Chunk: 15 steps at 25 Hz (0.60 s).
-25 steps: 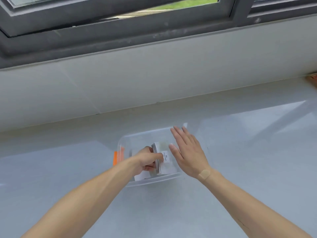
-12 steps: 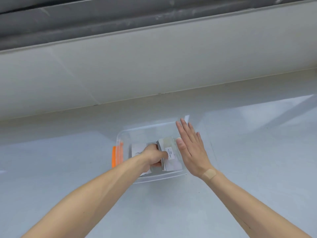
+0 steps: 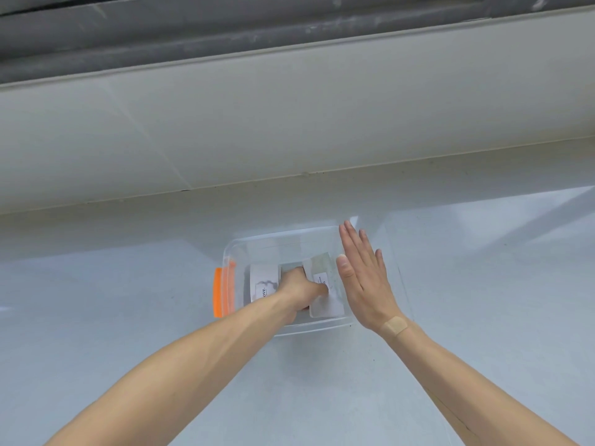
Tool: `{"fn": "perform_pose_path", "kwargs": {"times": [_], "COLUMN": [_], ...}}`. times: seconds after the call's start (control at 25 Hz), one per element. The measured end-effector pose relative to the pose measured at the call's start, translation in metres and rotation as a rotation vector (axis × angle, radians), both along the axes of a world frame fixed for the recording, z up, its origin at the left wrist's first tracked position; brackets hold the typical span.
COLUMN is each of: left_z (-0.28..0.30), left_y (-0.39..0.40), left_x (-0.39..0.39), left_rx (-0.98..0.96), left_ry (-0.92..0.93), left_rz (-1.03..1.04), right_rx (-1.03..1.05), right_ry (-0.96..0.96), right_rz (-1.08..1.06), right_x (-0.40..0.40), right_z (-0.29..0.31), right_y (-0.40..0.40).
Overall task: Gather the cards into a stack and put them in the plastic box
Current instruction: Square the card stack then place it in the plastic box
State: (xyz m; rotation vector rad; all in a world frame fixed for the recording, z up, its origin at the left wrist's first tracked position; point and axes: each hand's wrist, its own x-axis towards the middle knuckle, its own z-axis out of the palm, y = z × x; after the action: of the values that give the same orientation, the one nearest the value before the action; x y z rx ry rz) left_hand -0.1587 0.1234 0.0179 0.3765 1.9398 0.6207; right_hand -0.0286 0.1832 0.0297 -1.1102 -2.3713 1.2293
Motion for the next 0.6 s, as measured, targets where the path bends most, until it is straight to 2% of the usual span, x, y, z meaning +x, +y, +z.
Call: {"fn": "perform_pose_path", "kwargs": {"times": [0.44, 0.6], "left_z": [-0.009, -0.005], "left_y": [0.009, 0.012], "left_x": [0.009, 0.012], "left_rx": [-0.059, -0.162], "left_ry": [0.115, 0.183], "left_rz": [-0.214, -0.199], "right_rx": [0.006, 0.003], "right_ry": [-0.007, -0.010], "right_rz": [-0.004, -0.006], "right_x": [-0.002, -0.003], "right_z": [0.001, 0.003], "right_y": [-0.001, 0.000]}}
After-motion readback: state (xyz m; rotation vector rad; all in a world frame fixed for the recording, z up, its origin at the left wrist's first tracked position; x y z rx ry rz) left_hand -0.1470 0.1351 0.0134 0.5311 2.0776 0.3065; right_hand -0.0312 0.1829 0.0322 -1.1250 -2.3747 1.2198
